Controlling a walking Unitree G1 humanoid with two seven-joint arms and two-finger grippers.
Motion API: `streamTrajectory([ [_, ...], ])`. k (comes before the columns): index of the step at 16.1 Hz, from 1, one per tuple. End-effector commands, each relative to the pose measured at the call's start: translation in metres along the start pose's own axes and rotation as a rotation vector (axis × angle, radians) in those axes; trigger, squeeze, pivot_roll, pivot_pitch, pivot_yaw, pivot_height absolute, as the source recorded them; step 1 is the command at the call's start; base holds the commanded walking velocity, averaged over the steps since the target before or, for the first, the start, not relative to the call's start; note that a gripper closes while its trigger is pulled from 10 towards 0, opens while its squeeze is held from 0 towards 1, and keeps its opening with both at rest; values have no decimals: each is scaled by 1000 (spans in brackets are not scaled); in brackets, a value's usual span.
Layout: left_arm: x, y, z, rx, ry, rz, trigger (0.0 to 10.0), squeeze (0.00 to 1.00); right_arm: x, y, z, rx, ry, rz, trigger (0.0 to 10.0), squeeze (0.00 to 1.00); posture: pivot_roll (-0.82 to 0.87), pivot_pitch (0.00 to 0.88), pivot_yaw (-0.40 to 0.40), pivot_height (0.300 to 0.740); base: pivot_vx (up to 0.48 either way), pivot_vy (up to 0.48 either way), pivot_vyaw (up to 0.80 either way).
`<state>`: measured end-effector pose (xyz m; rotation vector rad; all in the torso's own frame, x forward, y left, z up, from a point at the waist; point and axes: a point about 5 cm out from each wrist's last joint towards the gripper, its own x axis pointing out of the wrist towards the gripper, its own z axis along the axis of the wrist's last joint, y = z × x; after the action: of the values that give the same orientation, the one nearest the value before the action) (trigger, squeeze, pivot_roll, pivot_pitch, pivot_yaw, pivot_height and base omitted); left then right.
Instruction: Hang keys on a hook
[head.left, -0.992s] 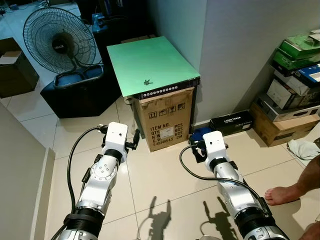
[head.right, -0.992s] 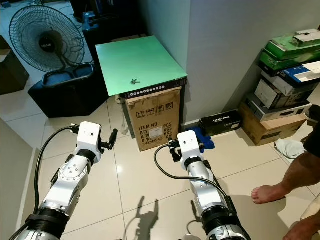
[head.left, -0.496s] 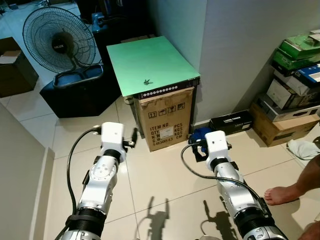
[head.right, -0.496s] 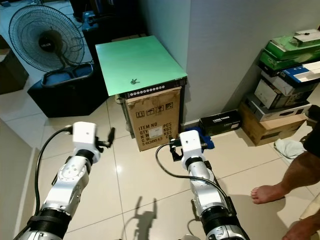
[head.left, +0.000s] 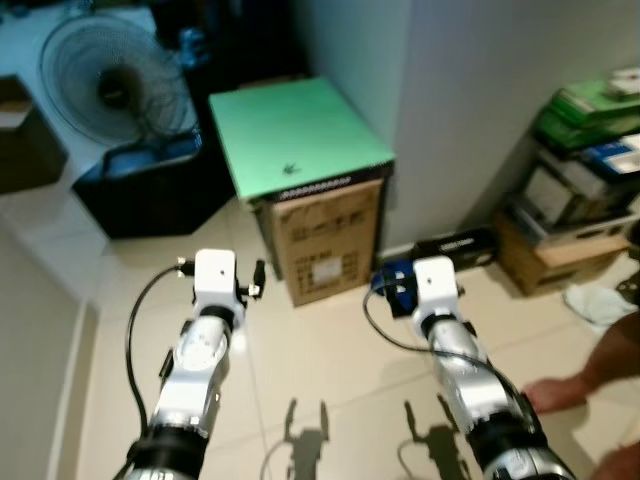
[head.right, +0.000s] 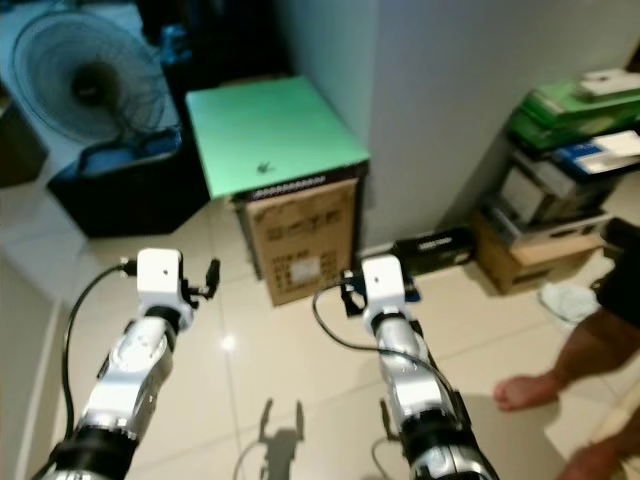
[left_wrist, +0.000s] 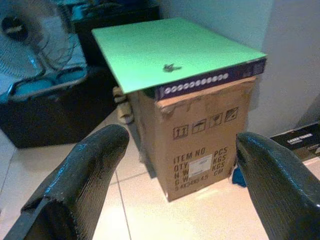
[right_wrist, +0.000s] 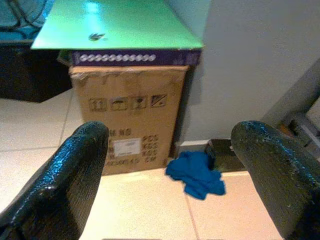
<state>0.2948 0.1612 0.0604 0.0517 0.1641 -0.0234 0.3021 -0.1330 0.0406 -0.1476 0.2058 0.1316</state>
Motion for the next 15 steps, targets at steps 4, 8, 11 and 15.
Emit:
streamTrajectory([
  [4,1,-6,5,32,-25,-34,10000,0,1,1,-1,-4,10,-2,10000,0,-158,0,77,740,478,0,0],
  [8,2,-7,5,31,-22,-37,10000,0,-1,2,-3,-13,13,0,10000,0,-162,0,81,740,480,0,0],
  [11,2,-8,4,33,-21,-39,10000,0,-1,3,-3,-18,14,3,10000,0,-165,0,82,740,480,0,0],
  [15,2,-7,4,37,-22,-39,10000,0,-1,4,-4,-23,19,6,10000,0,-166,0,83,740,478,0,0],
])
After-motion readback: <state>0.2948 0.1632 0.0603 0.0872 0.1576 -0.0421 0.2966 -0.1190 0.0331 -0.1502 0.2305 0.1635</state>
